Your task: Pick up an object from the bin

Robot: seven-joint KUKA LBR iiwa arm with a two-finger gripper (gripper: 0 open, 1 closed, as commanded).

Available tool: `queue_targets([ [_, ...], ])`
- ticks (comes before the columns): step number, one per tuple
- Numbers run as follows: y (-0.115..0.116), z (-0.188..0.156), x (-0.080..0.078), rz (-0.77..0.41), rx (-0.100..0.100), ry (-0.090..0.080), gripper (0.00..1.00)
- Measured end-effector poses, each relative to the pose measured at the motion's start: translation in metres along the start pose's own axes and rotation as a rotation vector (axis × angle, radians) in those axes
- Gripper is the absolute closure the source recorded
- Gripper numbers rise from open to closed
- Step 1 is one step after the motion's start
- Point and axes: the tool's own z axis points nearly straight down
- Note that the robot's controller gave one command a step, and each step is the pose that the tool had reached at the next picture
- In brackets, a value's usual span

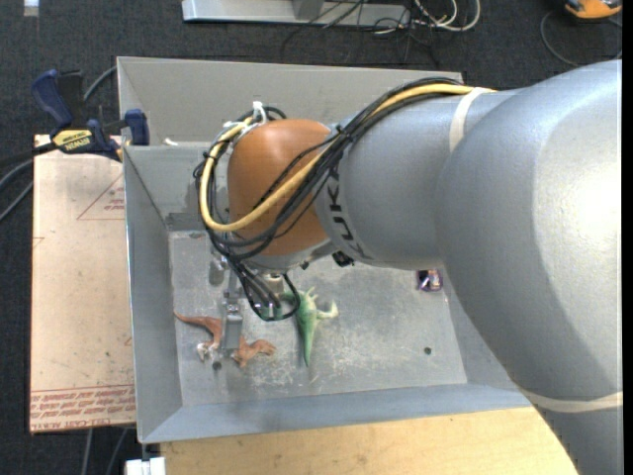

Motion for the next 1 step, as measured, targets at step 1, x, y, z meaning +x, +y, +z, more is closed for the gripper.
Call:
queue_targets([
  [1, 0.0157, 0.0598, 0.0192, 0.038, 0.001, 0.011, 0.00],
])
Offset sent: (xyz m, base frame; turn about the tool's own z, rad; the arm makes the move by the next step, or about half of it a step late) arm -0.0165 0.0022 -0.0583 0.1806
